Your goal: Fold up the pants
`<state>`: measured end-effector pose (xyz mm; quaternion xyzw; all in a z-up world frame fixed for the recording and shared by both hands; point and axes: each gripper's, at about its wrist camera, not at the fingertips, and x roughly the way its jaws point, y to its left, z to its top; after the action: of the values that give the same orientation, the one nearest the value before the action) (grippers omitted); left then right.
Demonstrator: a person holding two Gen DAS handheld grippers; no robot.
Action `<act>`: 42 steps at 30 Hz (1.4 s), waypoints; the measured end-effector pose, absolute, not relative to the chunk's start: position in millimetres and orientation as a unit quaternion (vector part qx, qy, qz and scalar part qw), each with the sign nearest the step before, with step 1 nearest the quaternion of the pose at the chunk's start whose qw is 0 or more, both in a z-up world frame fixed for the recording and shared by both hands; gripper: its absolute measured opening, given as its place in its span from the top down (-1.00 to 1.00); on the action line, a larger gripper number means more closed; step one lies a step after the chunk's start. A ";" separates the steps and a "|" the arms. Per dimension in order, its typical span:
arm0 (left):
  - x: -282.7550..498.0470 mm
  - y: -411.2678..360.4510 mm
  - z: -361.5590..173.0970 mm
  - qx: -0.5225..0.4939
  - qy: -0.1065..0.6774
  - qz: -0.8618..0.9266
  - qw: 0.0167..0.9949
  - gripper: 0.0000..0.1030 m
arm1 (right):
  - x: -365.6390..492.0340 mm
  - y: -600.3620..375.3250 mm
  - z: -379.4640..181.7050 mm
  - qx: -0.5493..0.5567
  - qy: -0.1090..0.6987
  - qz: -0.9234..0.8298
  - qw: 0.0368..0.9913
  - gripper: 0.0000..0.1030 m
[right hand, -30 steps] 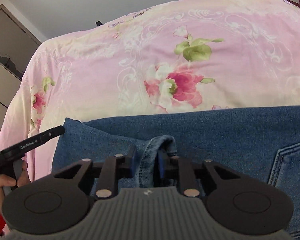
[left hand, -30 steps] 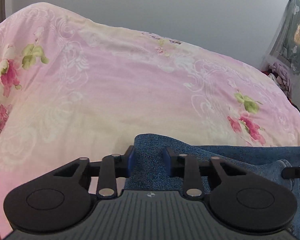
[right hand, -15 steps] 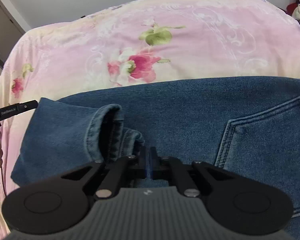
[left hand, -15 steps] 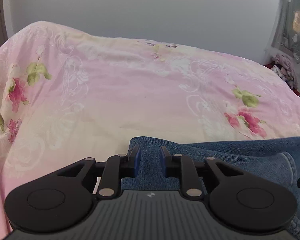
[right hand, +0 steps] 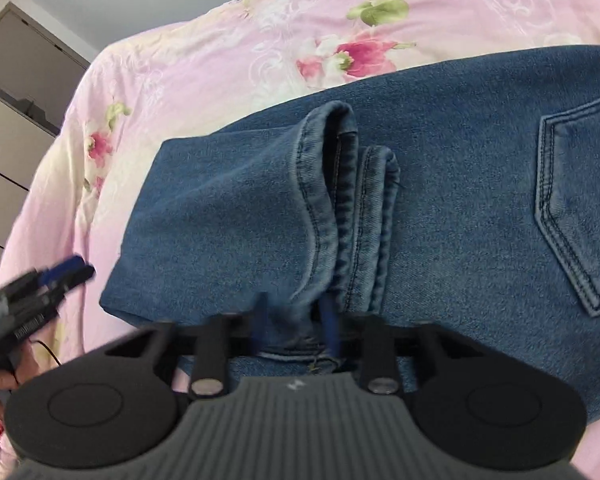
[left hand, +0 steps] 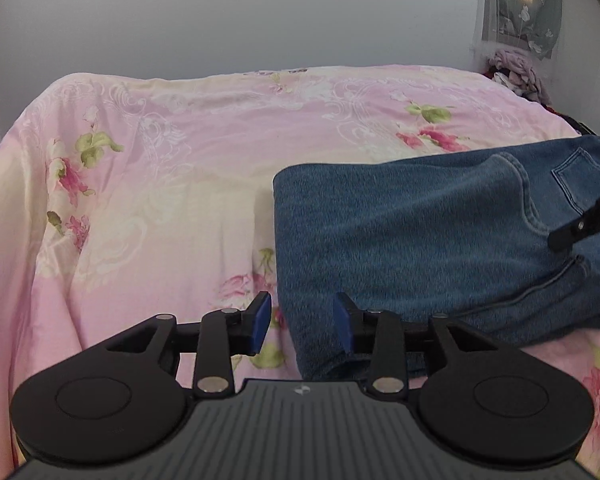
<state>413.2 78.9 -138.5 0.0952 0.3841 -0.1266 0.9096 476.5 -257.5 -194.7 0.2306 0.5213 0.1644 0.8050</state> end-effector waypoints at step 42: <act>403.4 59.6 -149.2 0.056 0.392 -0.187 0.899 0.26 | 505.5 -301.4 -237.2 0.341 0.473 0.134 0.801 0.46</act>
<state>403.4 59.6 -149.2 0.0557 0.3923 -0.1871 0.8989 505.5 -301.4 -237.2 0.3408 0.4729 0.1335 0.8015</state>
